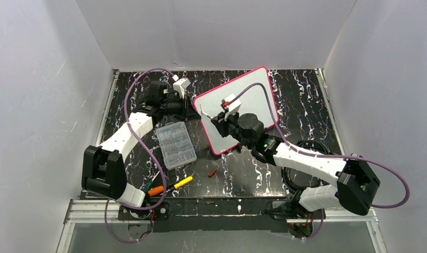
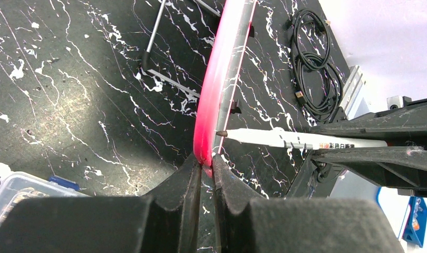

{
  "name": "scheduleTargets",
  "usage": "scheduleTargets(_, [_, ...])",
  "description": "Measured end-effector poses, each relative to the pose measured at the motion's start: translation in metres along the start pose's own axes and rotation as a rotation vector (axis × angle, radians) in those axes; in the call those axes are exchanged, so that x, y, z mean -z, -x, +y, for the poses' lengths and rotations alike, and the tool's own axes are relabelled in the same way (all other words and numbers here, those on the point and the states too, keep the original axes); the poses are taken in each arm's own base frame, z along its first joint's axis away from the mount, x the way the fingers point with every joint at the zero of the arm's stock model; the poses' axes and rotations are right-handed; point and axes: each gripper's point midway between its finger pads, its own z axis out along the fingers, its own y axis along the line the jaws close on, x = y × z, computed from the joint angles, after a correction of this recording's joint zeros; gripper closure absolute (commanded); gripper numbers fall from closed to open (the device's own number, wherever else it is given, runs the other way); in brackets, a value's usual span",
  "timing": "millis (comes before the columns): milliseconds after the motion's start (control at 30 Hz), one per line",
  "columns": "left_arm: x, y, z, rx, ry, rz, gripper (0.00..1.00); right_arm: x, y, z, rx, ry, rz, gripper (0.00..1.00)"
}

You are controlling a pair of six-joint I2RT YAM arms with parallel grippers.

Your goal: Write a sentence on the whiteboard

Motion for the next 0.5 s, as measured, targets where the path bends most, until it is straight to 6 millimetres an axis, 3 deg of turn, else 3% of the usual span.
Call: scheduleTargets(500, [0.0000, 0.0000, 0.0001, 0.000, 0.001, 0.000, 1.00, -0.0005, 0.0060, -0.0088, -0.002, -0.058, -0.024, 0.99])
